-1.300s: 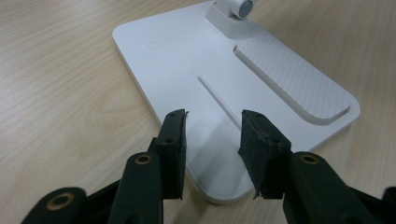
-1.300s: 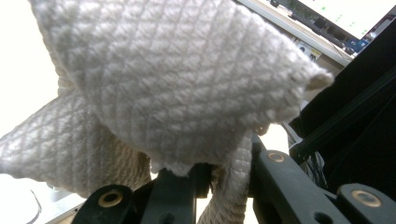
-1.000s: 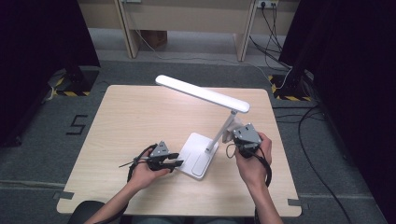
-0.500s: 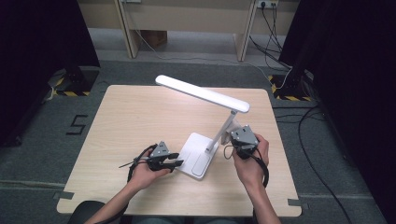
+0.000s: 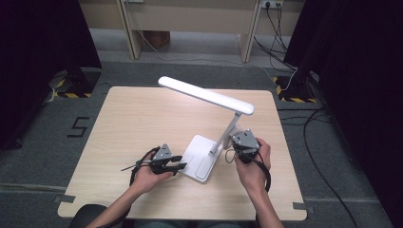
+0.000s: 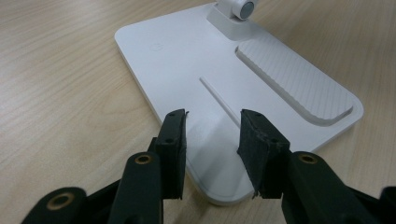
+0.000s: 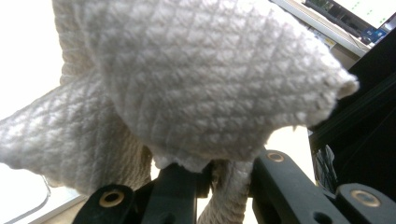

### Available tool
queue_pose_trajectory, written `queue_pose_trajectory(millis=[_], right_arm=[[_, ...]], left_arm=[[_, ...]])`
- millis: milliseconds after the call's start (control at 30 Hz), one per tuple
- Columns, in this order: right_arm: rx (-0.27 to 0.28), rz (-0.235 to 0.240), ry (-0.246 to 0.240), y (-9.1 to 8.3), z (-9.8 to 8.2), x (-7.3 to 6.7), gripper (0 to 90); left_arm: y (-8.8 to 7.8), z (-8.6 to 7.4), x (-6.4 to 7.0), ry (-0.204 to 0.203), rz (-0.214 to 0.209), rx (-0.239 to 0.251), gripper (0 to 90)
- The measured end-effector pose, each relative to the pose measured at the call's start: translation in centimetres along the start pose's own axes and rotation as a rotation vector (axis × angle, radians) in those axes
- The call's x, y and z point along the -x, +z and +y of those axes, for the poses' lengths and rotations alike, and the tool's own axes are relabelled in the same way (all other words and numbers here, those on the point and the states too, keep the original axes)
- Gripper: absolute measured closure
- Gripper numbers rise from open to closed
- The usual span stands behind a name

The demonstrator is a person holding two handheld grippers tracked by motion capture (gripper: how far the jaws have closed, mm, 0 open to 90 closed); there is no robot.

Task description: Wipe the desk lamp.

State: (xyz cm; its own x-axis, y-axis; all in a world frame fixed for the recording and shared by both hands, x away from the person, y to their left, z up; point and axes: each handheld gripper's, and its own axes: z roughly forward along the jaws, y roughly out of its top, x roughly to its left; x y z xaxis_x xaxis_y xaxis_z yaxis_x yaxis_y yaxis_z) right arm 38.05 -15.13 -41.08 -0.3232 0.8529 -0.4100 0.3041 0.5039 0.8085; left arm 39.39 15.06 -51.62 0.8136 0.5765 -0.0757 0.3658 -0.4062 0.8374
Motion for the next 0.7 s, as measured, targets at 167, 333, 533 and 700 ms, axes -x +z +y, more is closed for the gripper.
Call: queue_pose_trajectory(millis=[167, 333, 533, 700], right_arm=[[-0.011, 0.006, -0.005, 0.35, -0.37, -0.39, 82.5], [-0.018, 0.011, -0.013, 0.69, -0.70, -0.76, 82.5], [-0.019, 0.016, -0.013, 0.90, -0.87, -0.92, 82.5], [-0.014, 0.019, -0.014, 0.96, -0.99, -0.98, 82.5]], left_arm=[[0.00, -0.01, 0.01, 0.001, 0.000, 0.000, 61.0], [-0.01, -0.02, 0.00, 0.004, 0.000, 0.000, 60.9], [-0.01, -0.02, 0.02, 0.006, 0.001, 0.000, 60.9], [0.01, -0.03, 0.03, 0.006, 0.001, 0.002, 60.8]])
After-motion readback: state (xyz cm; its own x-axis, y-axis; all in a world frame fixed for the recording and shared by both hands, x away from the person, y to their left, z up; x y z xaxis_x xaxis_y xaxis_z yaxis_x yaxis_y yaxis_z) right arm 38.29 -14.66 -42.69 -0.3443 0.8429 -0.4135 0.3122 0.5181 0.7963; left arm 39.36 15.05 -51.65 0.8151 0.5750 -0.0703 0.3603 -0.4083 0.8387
